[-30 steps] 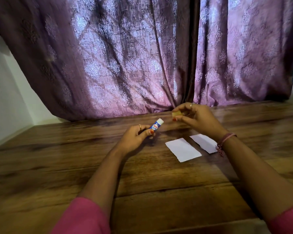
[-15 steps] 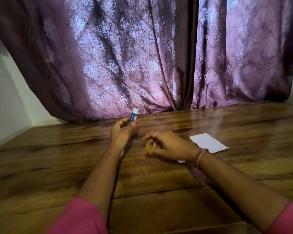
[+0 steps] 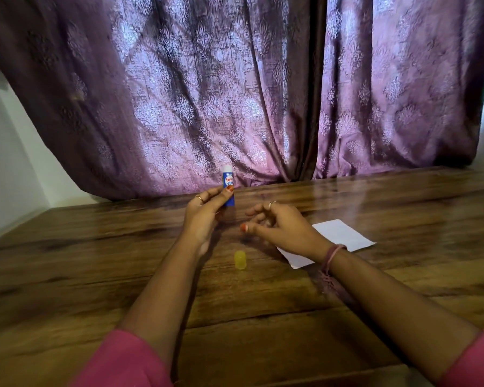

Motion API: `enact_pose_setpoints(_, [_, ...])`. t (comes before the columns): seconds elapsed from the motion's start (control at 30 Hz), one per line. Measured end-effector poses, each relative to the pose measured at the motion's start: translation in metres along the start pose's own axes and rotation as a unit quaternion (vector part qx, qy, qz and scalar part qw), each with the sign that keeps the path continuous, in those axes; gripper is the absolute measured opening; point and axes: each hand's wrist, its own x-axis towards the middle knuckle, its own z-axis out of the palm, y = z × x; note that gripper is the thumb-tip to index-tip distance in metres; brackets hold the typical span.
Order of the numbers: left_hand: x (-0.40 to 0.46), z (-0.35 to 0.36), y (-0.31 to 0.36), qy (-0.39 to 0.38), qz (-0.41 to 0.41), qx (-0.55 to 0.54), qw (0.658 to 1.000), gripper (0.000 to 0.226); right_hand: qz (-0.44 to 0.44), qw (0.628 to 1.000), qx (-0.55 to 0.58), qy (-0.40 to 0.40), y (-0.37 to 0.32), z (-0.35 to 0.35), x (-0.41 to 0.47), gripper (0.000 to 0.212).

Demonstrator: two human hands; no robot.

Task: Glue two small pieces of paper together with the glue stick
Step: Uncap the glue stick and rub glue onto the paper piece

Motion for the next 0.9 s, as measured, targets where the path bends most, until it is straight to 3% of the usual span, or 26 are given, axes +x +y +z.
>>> enact_pose_setpoints(0.17, [-0.009,0.019,0.003,-0.083,-0.030,-0.004,0.996,0.013,0.049,0.986,0.141,0.079,-0.002,-0.003,0.000,0.029])
enact_pose_setpoints(0.37, [-0.018,0.031,0.005,-0.107,-0.048,-0.053,0.992,0.019,0.055,0.974,0.178,0.129,-0.008,-0.007,-0.002,0.019])
enact_pose_setpoints(0.53, [-0.019,0.029,0.003,-0.127,-0.084,-0.052,0.987,0.016,0.067,0.979,0.150,0.119,-0.008,-0.005,-0.006,0.025])
enact_pose_setpoints(0.67, [-0.018,0.029,-0.001,-0.123,-0.065,0.007,0.990,0.016,0.064,0.984,0.132,0.101,-0.010,-0.001,-0.006,0.025])
enact_pose_setpoints(0.77, [-0.016,0.027,-0.001,-0.125,-0.050,0.020,0.991,0.012,0.059,0.983,0.150,0.093,-0.015,0.001,-0.007,0.014])
enact_pose_setpoints(0.9, [-0.016,0.027,0.000,-0.159,-0.033,0.013,0.987,0.005,0.080,0.966,0.232,0.083,-0.016,0.009,-0.009,0.021])
